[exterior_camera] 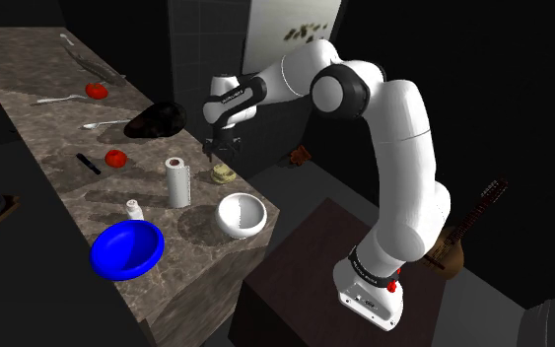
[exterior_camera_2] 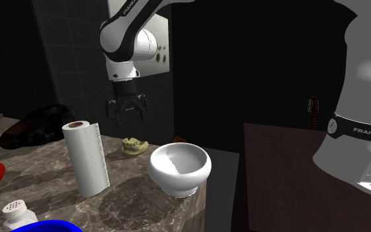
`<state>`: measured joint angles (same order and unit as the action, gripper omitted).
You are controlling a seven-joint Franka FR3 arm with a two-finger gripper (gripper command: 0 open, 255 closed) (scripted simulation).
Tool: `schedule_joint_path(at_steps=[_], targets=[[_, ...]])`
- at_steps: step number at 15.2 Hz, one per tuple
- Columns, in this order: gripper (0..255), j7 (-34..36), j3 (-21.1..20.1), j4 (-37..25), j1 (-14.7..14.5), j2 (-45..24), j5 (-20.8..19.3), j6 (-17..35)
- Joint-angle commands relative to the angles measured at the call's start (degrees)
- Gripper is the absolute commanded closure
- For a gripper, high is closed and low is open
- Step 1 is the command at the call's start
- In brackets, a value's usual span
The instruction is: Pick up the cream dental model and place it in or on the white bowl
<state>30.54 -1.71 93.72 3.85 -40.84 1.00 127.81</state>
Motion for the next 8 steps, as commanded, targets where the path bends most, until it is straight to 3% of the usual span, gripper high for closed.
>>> schedule_joint_path(at_steps=[1, 4, 8], targets=[[0, 0.87, 0.31, -6.65, -0.09, -5.32, 0.12, -1.17], [0, 1.79, 0.74, -16.8, 0.09, -12.99, 0.36, -3.48], [0, 1.79, 0.72, -16.88, 0.04, -14.88, 0.36, -1.66]])
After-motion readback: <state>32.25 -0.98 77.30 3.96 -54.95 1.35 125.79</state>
